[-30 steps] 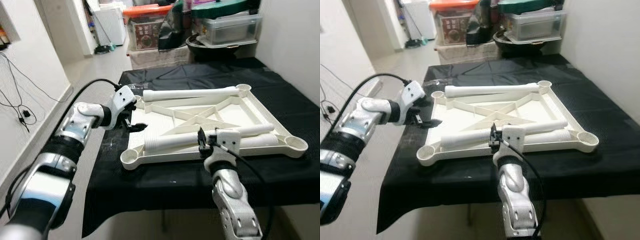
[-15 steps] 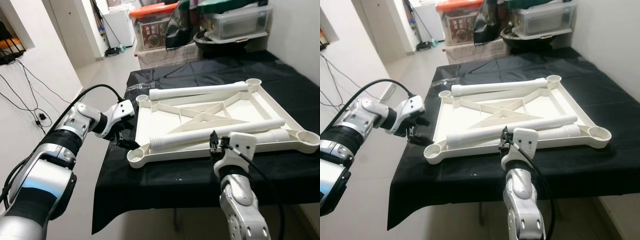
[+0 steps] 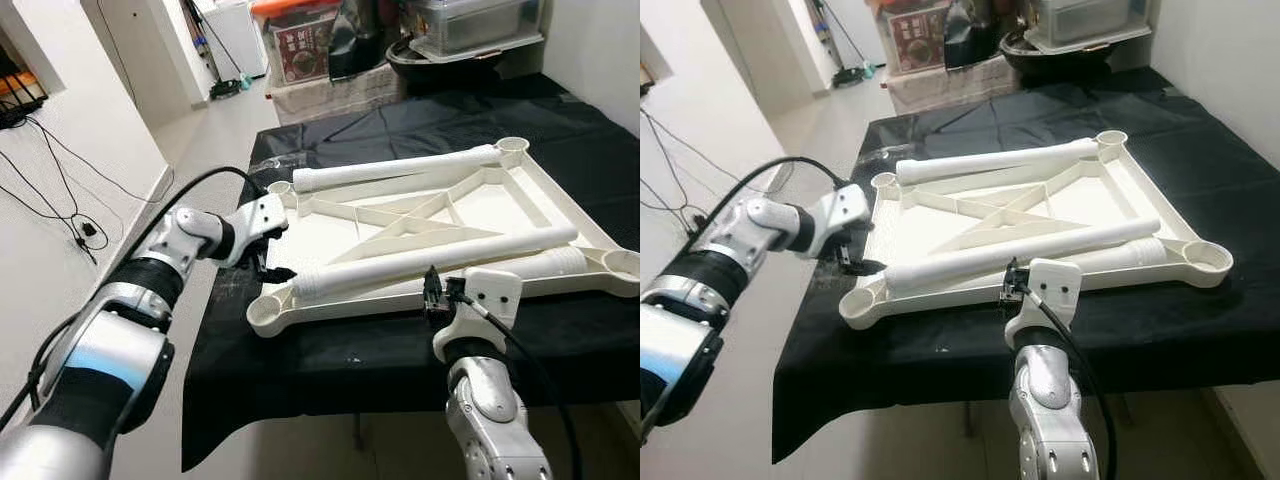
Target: Building children table
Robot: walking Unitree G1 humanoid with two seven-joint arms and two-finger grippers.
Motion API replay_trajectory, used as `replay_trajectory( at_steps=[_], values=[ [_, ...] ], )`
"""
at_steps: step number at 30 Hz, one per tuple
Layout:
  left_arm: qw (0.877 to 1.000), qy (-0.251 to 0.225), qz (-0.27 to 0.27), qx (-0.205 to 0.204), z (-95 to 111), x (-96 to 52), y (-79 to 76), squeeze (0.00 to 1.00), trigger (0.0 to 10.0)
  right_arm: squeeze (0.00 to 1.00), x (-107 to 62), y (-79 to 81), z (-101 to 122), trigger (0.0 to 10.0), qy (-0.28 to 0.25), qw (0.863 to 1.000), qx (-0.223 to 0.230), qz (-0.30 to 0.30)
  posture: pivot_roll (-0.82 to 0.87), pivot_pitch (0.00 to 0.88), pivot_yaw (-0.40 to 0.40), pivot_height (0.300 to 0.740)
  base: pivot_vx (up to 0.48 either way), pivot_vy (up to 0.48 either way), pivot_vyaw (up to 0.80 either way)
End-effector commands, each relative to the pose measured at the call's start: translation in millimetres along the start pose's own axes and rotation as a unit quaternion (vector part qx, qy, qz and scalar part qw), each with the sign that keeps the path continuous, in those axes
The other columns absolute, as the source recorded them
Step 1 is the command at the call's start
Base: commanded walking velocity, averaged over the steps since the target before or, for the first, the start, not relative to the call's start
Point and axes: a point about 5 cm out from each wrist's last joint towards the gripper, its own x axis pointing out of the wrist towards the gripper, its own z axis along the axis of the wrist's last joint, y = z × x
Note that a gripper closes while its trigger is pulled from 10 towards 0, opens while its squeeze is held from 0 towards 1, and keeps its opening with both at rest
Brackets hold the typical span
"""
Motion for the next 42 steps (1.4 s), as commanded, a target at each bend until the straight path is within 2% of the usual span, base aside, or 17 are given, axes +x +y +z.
replay_trajectory(
  at_steps=[1, 12, 28, 29, 42],
  values=[
    [1.000, 0.010, -0.012, -0.007, -6.9, 0.4, -3.5, 0.00, 10.0, 0.00, -4.1, 5.0, -0.2, 10.0, 0.008, 1.000, 0.004, 0.009, 0.13, 0.142, 0.211, 0.740, 0.000, 0.000, 0.00],
    [1.000, 0.009, -0.020, -0.014, -10.5, 8.9, -12.0, 0.00, 10.0, 0.00, -12.1, -0.7, 6.8, 10.0, 0.013, 1.000, -0.001, 0.004, 0.12, 0.173, 0.211, 0.740, 0.000, 0.000, 0.00],
    [0.999, 0.011, -0.030, -0.030, -22.6, 12.2, -21.6, 0.00, 10.0, 0.00, -15.7, -2.9, 15.6, 10.0, 0.016, 1.000, -0.001, 0.000, 0.11, 0.210, 0.210, 0.740, 0.000, 0.000, 0.00],
    [0.999, 0.011, -0.030, -0.031, -22.9, 12.3, -21.9, 0.00, 0.0, 0.00, -16.0, -3.1, 15.6, 10.0, 0.018, 1.000, -0.001, -0.001, 0.11, 0.210, 0.210, 0.740, 0.000, 0.000, 0.00],
    [0.999, -0.001, -0.029, -0.037, -22.1, 9.0, -19.4, 0.00, 0.0, 0.00, -15.1, -0.6, 12.7, 10.0, 0.027, 1.000, -0.001, 0.004, 0.12, 0.196, 0.205, 0.740, 0.000, 0.000, 0.00]
  ],
)
